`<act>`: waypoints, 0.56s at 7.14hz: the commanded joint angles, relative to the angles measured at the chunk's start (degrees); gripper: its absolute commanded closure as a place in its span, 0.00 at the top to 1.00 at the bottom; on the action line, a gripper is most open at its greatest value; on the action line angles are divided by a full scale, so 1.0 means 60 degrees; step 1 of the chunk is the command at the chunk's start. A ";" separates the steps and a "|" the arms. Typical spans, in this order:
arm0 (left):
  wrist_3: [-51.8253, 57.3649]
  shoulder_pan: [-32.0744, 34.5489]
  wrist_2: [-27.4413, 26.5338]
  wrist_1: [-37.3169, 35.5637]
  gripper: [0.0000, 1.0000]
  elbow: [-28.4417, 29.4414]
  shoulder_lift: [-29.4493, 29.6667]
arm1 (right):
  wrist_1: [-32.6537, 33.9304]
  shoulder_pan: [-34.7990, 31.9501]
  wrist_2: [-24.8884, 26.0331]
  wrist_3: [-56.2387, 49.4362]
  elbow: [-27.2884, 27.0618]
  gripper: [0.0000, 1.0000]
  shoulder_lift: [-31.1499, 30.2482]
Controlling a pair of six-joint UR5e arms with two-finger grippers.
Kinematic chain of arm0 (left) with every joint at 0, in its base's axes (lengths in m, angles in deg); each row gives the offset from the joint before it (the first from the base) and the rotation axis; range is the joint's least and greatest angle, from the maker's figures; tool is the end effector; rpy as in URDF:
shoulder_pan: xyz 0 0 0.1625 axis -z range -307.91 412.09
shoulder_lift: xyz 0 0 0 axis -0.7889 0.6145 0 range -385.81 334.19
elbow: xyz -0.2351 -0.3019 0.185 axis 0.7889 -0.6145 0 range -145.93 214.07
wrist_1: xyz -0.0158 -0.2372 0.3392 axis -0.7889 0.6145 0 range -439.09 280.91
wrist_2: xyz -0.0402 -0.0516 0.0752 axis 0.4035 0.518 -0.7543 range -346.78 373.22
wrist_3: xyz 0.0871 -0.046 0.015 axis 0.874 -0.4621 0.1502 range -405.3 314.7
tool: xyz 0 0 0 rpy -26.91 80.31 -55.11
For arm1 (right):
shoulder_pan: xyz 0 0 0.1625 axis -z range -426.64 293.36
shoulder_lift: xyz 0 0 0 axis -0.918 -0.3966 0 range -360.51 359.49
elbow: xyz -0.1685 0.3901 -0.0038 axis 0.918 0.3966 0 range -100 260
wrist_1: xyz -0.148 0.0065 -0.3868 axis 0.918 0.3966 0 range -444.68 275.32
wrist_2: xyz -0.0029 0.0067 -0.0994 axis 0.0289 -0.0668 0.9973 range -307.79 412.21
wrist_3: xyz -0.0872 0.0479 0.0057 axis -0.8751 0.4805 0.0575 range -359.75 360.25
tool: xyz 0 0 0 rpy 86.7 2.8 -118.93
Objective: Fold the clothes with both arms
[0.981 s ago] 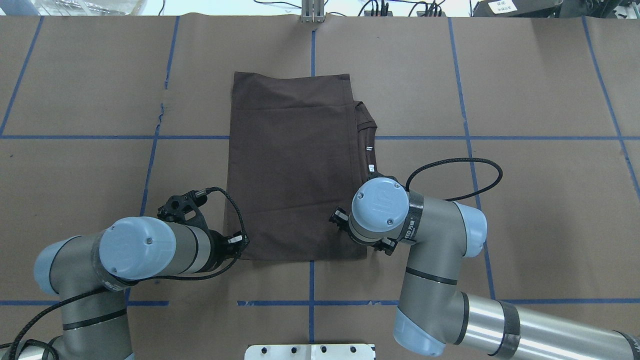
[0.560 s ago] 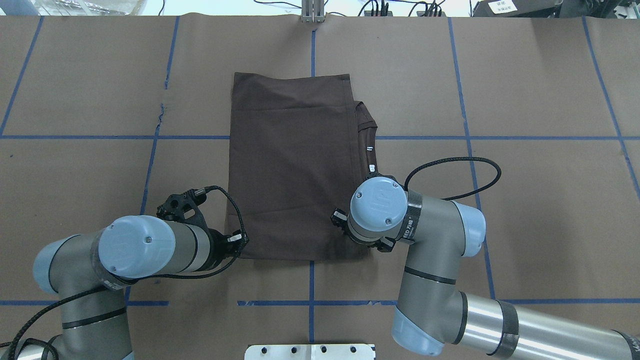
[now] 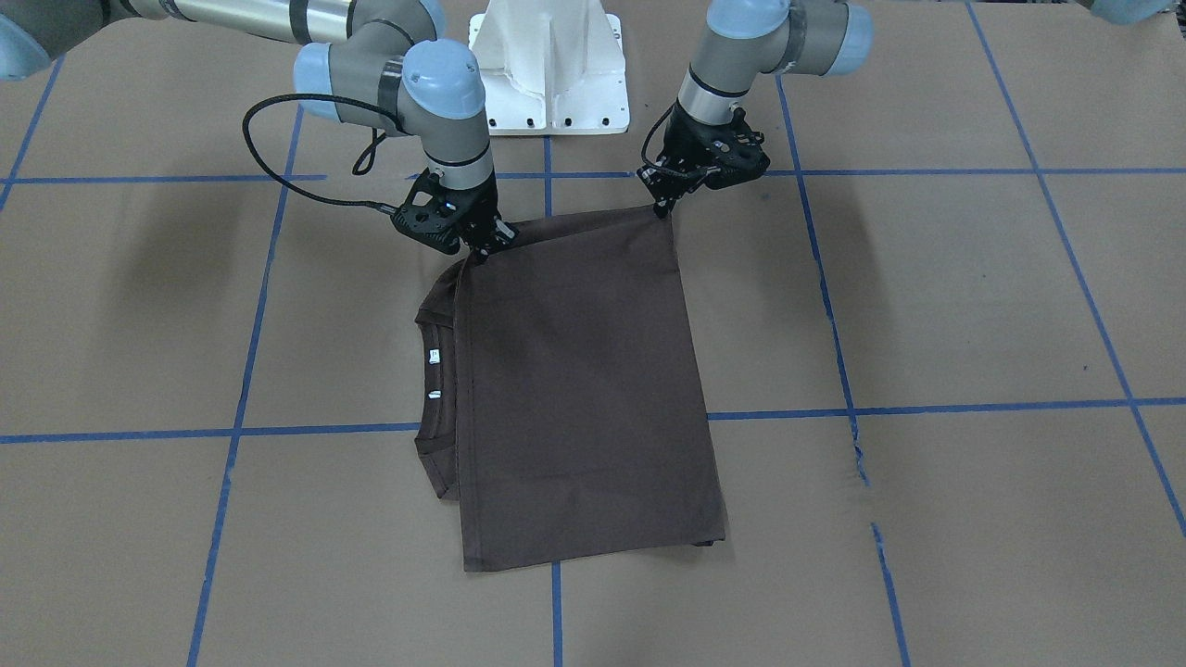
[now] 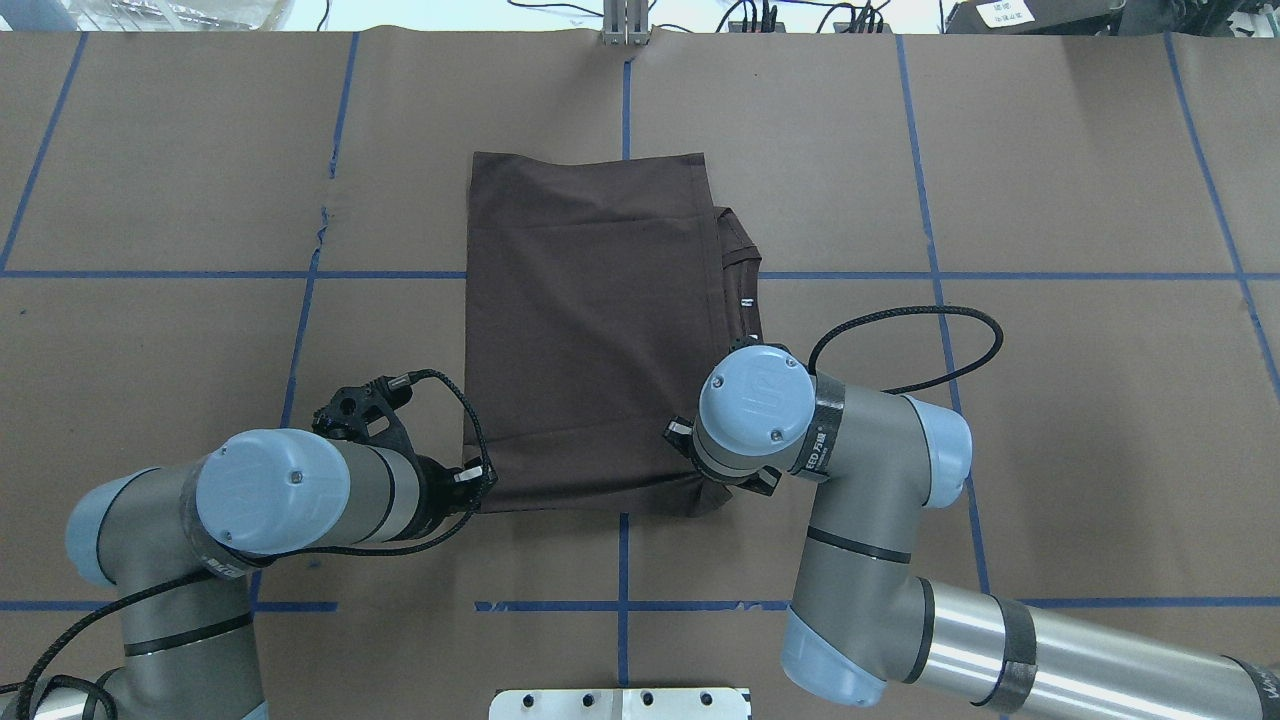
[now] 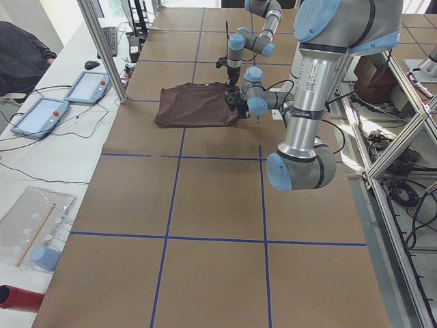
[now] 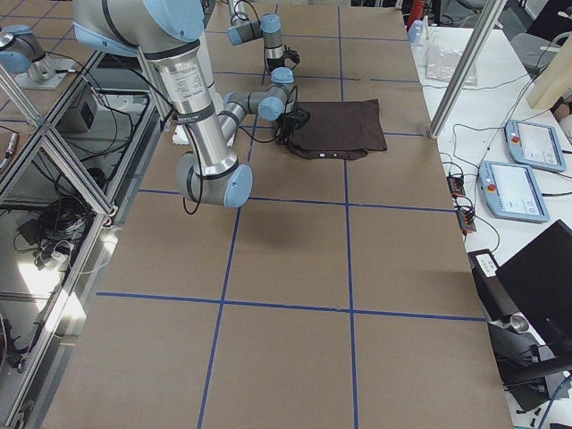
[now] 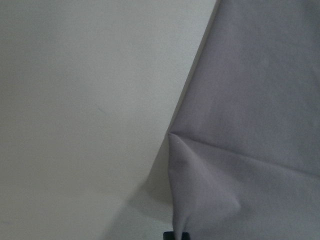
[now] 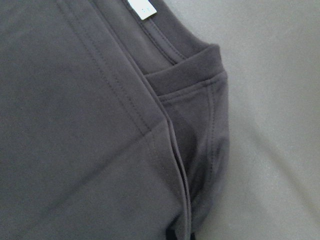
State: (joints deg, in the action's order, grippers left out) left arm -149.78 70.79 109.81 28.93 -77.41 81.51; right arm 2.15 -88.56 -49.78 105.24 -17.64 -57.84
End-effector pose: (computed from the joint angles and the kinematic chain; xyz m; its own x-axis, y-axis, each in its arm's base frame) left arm 0.5003 -0.2982 0.2933 0.4450 -0.4129 -0.7947 0.3501 0.8970 -0.2700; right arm -0.5776 -0.3538 0.2687 0.5900 0.5104 0.6256 -0.3989 0.8580 -0.3237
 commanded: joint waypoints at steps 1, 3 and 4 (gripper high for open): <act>0.0011 0.0002 0.0000 -0.0058 0.00 -0.0198 -0.0029 | -0.0013 -0.0110 -0.0052 0.0006 -0.0496 0.00 -0.0126; -0.0018 -0.0332 -0.0073 -0.0962 0.00 -0.1249 -0.0044 | -0.0042 -0.0140 -0.0096 0.0006 -0.1724 0.00 -0.0782; -0.0047 -0.0886 -0.0102 -0.1198 0.00 -0.1675 -0.0058 | -0.0057 0.0078 -0.0299 0.0006 -0.2557 0.00 -0.1352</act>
State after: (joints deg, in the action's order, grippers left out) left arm -149.89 68.65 109.45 24.11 -84.00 81.22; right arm 1.94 -89.04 -50.55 105.28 -27.14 -62.21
